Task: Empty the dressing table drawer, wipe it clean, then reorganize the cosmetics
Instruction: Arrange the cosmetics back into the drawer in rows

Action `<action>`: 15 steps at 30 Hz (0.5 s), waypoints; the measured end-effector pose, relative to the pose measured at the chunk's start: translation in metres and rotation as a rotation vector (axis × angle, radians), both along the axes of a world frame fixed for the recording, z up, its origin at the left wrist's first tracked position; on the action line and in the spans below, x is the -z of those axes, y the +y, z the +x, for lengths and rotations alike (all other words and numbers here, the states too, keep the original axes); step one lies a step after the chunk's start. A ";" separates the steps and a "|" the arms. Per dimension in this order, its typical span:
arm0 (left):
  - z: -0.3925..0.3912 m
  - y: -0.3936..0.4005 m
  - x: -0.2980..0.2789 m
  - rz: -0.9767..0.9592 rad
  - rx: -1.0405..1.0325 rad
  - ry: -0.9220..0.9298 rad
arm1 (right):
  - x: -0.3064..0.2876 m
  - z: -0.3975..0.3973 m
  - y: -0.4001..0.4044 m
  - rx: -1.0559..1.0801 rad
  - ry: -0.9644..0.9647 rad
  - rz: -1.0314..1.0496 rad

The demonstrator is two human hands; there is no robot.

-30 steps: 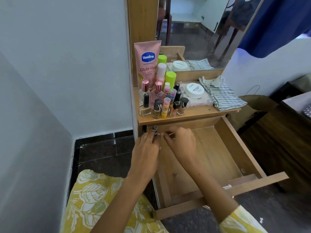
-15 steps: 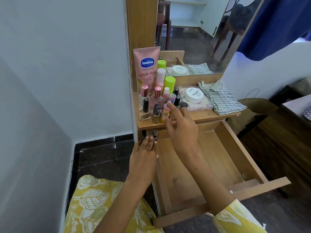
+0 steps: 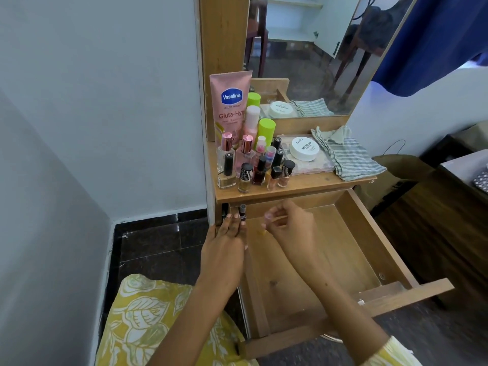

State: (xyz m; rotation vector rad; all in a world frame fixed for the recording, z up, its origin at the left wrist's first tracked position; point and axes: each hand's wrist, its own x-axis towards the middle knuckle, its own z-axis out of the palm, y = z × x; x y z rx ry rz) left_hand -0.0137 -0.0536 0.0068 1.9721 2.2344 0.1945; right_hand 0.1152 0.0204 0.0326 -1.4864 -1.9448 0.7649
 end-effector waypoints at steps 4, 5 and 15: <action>0.000 0.000 -0.002 0.002 -0.002 -0.015 | 0.027 -0.016 0.016 0.020 -0.063 -0.041; 0.000 0.000 -0.003 0.001 0.000 -0.016 | 0.031 -0.020 0.019 0.022 -0.068 -0.040; 0.000 0.000 -0.003 0.003 0.004 -0.010 | 0.053 -0.031 0.027 0.006 -0.077 -0.076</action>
